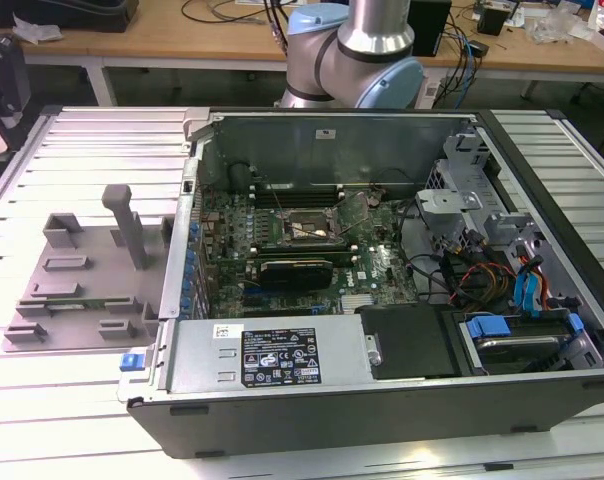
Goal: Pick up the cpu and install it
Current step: 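Pick up the cpu and move it towards the insertion slot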
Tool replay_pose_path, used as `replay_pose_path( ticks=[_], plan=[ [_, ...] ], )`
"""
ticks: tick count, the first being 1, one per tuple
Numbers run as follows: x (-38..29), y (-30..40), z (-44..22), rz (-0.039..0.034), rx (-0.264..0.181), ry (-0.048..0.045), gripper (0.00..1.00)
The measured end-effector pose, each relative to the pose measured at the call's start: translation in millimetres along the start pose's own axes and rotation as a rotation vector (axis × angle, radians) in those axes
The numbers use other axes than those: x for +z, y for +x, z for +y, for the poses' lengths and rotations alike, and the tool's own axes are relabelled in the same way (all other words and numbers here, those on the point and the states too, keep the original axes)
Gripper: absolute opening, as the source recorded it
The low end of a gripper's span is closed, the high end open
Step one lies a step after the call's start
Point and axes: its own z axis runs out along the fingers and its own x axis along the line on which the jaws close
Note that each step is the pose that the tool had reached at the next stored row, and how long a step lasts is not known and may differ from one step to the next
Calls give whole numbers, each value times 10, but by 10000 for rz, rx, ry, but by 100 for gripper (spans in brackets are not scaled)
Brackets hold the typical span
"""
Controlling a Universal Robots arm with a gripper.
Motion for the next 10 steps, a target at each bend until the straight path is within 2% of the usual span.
replay_pose_path(
  ticks=[2, 4, 10],
  plan=[
    [1, -26, -1, -1, 0, 0, 55],
    [2, -92, -3, 0, -1, 0, 55],
    [5, -226, -8, 0, 0, 0, 55]
  ],
)
